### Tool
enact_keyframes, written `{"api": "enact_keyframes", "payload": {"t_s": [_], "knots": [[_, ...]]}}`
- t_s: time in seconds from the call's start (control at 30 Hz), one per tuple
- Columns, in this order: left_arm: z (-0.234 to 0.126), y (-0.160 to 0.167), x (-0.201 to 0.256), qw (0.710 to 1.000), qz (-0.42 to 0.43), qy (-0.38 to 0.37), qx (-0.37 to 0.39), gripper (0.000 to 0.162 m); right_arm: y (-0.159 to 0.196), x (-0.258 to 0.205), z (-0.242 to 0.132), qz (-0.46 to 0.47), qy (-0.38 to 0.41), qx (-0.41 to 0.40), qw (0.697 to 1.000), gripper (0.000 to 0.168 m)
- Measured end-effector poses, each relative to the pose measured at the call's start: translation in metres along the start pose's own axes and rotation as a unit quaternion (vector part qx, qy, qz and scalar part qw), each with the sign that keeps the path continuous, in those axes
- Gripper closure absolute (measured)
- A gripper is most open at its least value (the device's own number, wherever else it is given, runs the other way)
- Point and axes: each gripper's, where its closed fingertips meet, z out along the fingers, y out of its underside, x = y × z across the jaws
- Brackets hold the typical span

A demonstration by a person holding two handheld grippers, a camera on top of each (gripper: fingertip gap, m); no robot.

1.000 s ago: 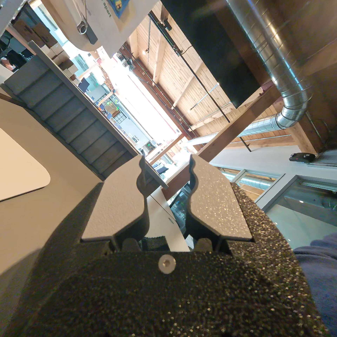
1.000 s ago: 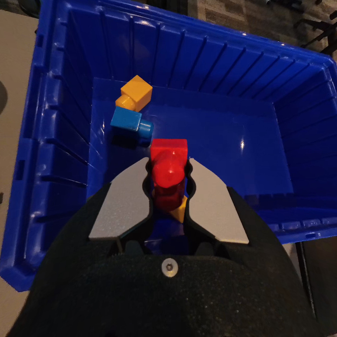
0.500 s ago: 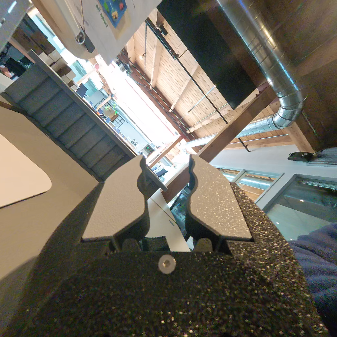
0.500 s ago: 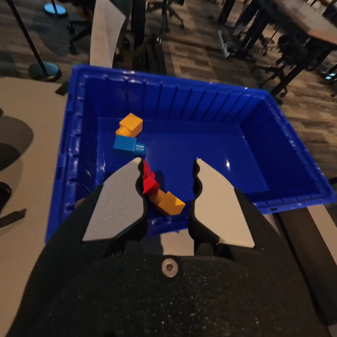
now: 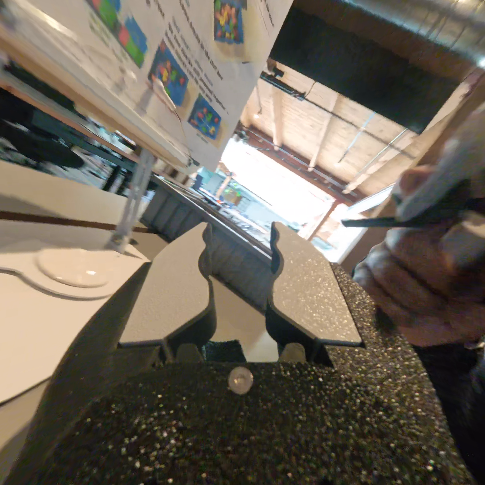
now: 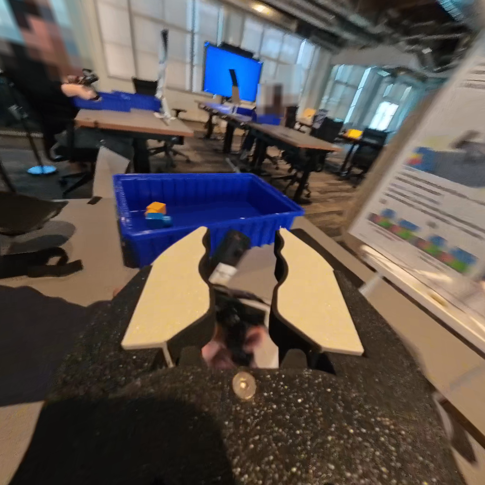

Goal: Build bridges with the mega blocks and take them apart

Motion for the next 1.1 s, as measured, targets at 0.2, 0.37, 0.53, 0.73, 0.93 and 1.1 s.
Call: {"api": "enact_keyframes", "payload": {"t_s": [0.2, 0.37, 0.53, 0.73, 0.93, 1.1], "knots": [[-0.017, -0.007, -0.005, 0.969, 0.22, -0.105, -0.033, 0.12, 0.073, 0.07, -0.075, 0.051, 0.099, 0.036, 0.993, 0.128], [-0.03, -0.001, 0.001, 0.937, 0.307, -0.156, -0.053, 0.119, 0.128, 0.099, -0.1, 0.049, 0.157, 0.001, 0.986, 0.128], [-0.022, 0.016, 0.002, 0.919, 0.348, -0.163, -0.093, 0.119, 0.154, 0.111, -0.107, 0.062, 0.183, -0.024, 0.981, 0.134], [-0.014, 0.04, 0.006, 0.893, 0.398, -0.144, -0.15, 0.15, 0.164, 0.112, -0.104, 0.083, 0.179, -0.039, 0.98, 0.164], [-0.013, 0.049, 0.009, 0.885, 0.412, -0.132, -0.171, 0.162, 0.165, 0.112, -0.104, 0.084, 0.177, -0.046, 0.979, 0.168], [-0.012, 0.05, 0.009, 0.882, 0.417, -0.133, -0.176, 0.162, 0.164, 0.113, -0.106, 0.088, 0.179, -0.04, 0.979, 0.168]]}}
